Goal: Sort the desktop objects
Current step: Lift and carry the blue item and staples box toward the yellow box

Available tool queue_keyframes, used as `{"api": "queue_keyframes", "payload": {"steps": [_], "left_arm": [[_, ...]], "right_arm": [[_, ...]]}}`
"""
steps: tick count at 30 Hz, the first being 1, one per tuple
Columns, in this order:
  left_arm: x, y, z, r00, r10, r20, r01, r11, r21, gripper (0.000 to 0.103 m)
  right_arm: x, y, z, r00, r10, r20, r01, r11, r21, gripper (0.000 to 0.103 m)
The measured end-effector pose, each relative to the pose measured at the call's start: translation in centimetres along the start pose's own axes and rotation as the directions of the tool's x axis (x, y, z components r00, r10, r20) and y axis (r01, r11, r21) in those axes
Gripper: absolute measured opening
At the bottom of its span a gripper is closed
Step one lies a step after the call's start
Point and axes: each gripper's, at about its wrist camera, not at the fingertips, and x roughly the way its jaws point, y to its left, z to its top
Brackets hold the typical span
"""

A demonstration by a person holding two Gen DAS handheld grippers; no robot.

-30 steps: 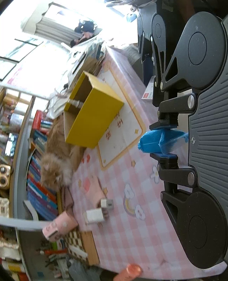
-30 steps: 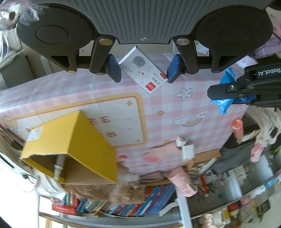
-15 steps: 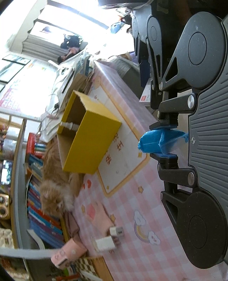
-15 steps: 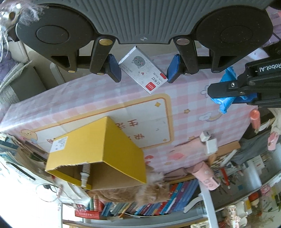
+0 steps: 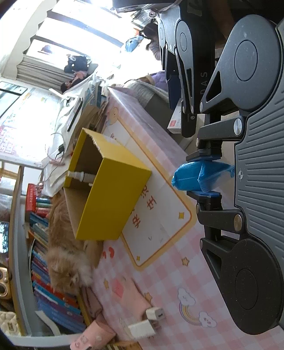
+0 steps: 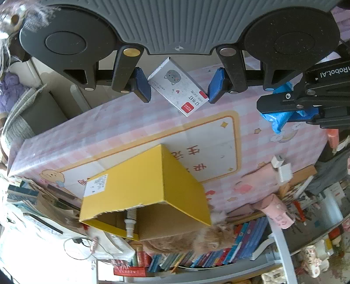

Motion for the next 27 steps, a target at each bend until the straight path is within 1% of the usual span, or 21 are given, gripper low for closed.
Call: {"api": "queue_keyframes", "payload": {"steps": [5, 13, 21, 27], "left_arm": [[1.0, -0.6, 0.6, 1.000, -0.011, -0.006, 0.011, 1.000, 0.011, 0.024], [2.4, -1.3, 1.5, 1.000, -0.015, -0.016, 0.015, 1.000, 0.019, 0.024], [3.8, -2.3, 2.5, 1.000, 0.009, -0.017, -0.009, 1.000, 0.024, 0.024], [5.1, -3.4, 4.0, 1.000, 0.023, -0.016, -0.023, 1.000, 0.014, 0.024]], "right_arm": [[0.2, -1.1, 0.2, 1.000, -0.014, -0.007, 0.014, 1.000, 0.015, 0.054], [0.9, -2.3, 0.9, 1.000, -0.012, -0.022, 0.013, 1.000, 0.014, 0.054], [1.6, -3.5, 1.5, 1.000, -0.001, -0.029, 0.001, 1.000, 0.012, 0.054], [2.7, -5.8, 3.0, 0.999, 0.019, -0.041, -0.019, 1.000, 0.014, 0.054]]}}
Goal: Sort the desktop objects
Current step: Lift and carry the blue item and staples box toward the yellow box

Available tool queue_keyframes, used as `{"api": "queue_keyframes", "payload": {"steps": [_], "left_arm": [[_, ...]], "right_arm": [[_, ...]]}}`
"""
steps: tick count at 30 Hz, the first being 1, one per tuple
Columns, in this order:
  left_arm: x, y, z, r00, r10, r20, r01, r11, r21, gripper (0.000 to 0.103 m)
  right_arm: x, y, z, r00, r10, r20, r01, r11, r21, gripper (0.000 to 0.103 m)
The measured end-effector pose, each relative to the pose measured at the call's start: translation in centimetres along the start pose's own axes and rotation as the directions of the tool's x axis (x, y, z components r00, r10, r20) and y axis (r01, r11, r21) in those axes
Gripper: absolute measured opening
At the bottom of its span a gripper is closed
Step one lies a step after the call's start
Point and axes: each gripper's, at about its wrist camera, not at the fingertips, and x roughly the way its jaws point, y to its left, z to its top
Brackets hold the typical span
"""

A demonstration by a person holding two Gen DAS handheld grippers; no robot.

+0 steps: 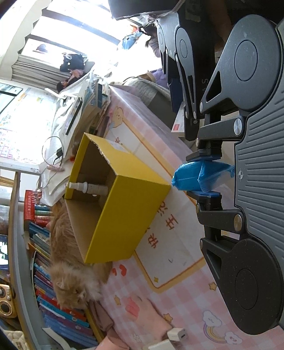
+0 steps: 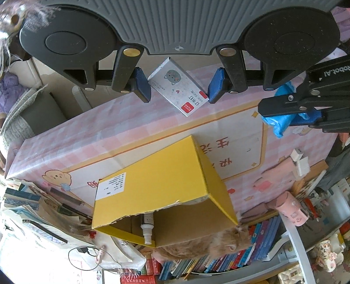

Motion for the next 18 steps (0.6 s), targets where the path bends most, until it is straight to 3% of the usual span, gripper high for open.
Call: {"api": "queue_keyframes", "payload": {"steps": [12, 18], "left_arm": [[4.0, -2.7, 3.2, 1.000, 0.019, 0.005, -0.019, 1.000, -0.014, 0.024], [4.5, -4.2, 5.4, 0.997, 0.035, 0.066, -0.034, 0.999, -0.020, 0.024]], "right_arm": [[1.8, -5.0, 3.4, 0.999, 0.034, -0.016, -0.034, 0.999, -0.025, 0.054], [2.2, -7.4, 5.6, 0.998, 0.055, 0.012, -0.054, 0.998, -0.038, 0.054]]}}
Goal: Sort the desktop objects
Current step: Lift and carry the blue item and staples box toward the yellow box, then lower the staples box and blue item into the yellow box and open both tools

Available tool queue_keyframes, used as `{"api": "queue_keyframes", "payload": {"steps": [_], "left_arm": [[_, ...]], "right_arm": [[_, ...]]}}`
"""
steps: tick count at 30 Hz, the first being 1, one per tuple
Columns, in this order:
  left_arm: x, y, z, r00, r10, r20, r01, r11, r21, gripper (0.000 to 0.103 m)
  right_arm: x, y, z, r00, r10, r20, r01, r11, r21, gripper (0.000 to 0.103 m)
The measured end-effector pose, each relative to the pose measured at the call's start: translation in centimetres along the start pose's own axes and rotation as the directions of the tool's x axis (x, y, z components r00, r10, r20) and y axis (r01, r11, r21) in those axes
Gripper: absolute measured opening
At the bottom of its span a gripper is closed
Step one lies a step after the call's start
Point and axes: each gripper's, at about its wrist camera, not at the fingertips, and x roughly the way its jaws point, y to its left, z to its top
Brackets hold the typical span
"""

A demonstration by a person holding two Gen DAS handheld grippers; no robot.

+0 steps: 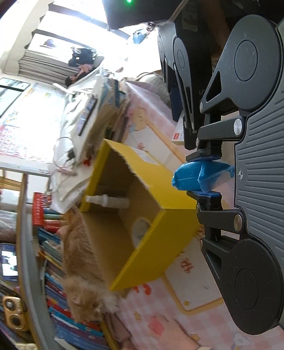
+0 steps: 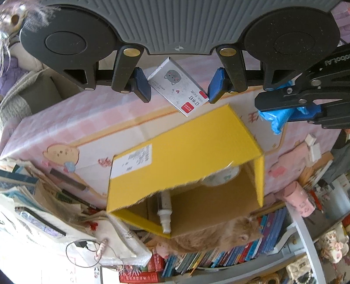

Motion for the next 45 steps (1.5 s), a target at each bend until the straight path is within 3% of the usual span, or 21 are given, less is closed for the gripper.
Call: {"api": "queue_keyframes", "payload": {"steps": [10, 18, 24, 31, 40, 43, 45], "left_arm": [[0.5, -1.3, 4.3, 0.987, 0.089, 0.137, -0.088, 0.996, -0.010, 0.024], [2.2, 0.2, 6.6, 0.964, 0.197, 0.180, -0.189, 0.980, -0.060, 0.024], [5.1, 1.1, 6.6, 0.957, 0.257, 0.136, -0.252, 0.966, -0.048, 0.024], [7.8, 1.5, 6.9, 0.954, 0.285, 0.094, -0.285, 0.958, -0.007, 0.024], [11.4, 1.3, 6.5, 0.951, 0.309, 0.019, -0.309, 0.946, 0.100, 0.024], [11.7, 1.6, 6.4, 0.951, 0.308, 0.020, -0.308, 0.947, 0.085, 0.024], [11.9, 2.0, 6.4, 0.952, 0.307, 0.010, -0.307, 0.949, 0.067, 0.025]], "right_arm": [[-0.4, -3.3, 5.9, 0.991, 0.054, 0.125, -0.047, 0.997, -0.063, 0.054], [0.9, -3.9, 11.3, 0.972, 0.141, 0.189, -0.104, 0.975, -0.194, 0.054], [3.9, -3.0, 13.5, 0.969, 0.190, 0.159, -0.131, 0.937, -0.323, 0.054], [8.6, -2.5, 15.1, 0.979, 0.195, 0.060, -0.153, 0.896, -0.416, 0.054], [12.9, -2.5, 14.9, 0.989, 0.143, -0.030, -0.139, 0.851, -0.506, 0.054], [13.1, -2.1, 14.3, 0.989, 0.139, -0.039, -0.137, 0.817, -0.561, 0.054], [13.7, -2.2, 14.1, 0.987, 0.143, -0.077, -0.161, 0.824, -0.543, 0.054]]}}
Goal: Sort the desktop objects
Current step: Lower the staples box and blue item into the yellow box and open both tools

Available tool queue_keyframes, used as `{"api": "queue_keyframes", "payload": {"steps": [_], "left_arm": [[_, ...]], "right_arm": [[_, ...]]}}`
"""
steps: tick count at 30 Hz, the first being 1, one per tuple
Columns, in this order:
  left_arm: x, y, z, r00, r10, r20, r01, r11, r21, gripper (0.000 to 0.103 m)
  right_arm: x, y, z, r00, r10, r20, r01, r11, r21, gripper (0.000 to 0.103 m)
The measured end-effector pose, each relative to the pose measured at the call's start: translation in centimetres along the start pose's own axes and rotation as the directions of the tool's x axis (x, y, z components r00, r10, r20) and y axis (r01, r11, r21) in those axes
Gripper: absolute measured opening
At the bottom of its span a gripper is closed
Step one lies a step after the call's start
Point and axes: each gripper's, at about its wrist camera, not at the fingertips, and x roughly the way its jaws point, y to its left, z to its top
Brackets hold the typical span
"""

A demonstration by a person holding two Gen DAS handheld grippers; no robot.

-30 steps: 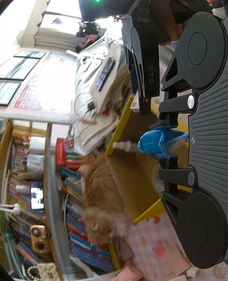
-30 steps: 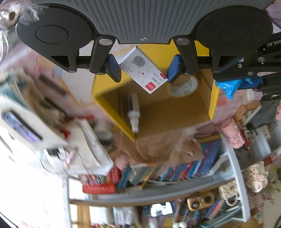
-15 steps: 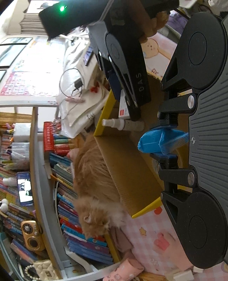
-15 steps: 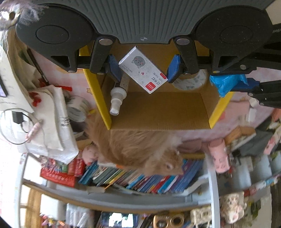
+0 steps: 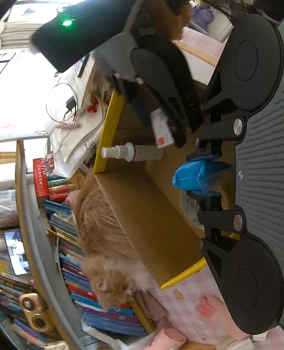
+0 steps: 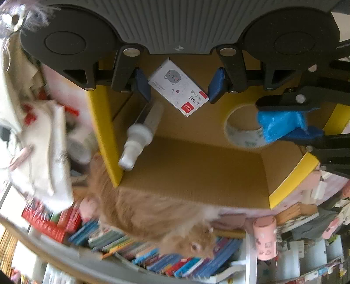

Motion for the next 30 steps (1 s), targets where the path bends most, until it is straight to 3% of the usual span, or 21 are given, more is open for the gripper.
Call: {"api": "queue_keyframes", "payload": {"steps": [7, 15, 16, 18, 25, 27, 29, 30], "left_arm": [[0.2, 0.0, -0.2, 1.000, -0.011, 0.010, 0.010, 0.999, 0.053, 0.028], [0.0, 0.0, -0.4, 1.000, -0.024, 0.018, 0.022, 0.997, 0.078, 0.029], [0.0, 0.0, -0.4, 1.000, -0.022, 0.021, 0.020, 0.996, 0.083, 0.031], [0.0, 0.3, -0.5, 1.000, 0.010, 0.021, -0.012, 0.997, 0.080, 0.044], [-0.2, 0.7, -0.5, 1.000, 0.008, 0.019, -0.010, 0.996, 0.086, 0.047], [-0.5, 0.4, -0.4, 0.999, 0.030, 0.031, -0.032, 0.996, 0.081, 0.053], [-1.2, 0.3, -0.5, 0.996, 0.063, 0.056, -0.067, 0.995, 0.071, 0.072], [-1.5, 0.3, -0.6, 0.994, 0.077, 0.072, -0.082, 0.995, 0.062, 0.075]], "right_arm": [[1.5, 0.5, -1.0, 0.997, 0.025, -0.068, -0.018, 0.995, 0.098, 0.054], [1.2, 0.8, -1.4, 0.998, 0.010, -0.062, -0.001, 0.988, 0.153, 0.055], [1.1, 0.8, -1.4, 0.998, 0.011, -0.061, -0.001, 0.987, 0.164, 0.055], [0.9, 0.9, -1.4, 0.998, 0.009, -0.059, 0.002, 0.983, 0.184, 0.055], [0.3, 1.2, -1.6, 0.998, -0.010, -0.061, 0.023, 0.976, 0.215, 0.055], [0.1, 1.2, -1.6, 0.998, -0.020, -0.053, 0.031, 0.977, 0.211, 0.056], [-0.2, 1.2, -1.7, 0.998, -0.039, -0.040, 0.047, 0.975, 0.215, 0.060], [-0.4, 1.0, -1.6, 0.998, -0.049, -0.030, 0.054, 0.974, 0.219, 0.061]]}}
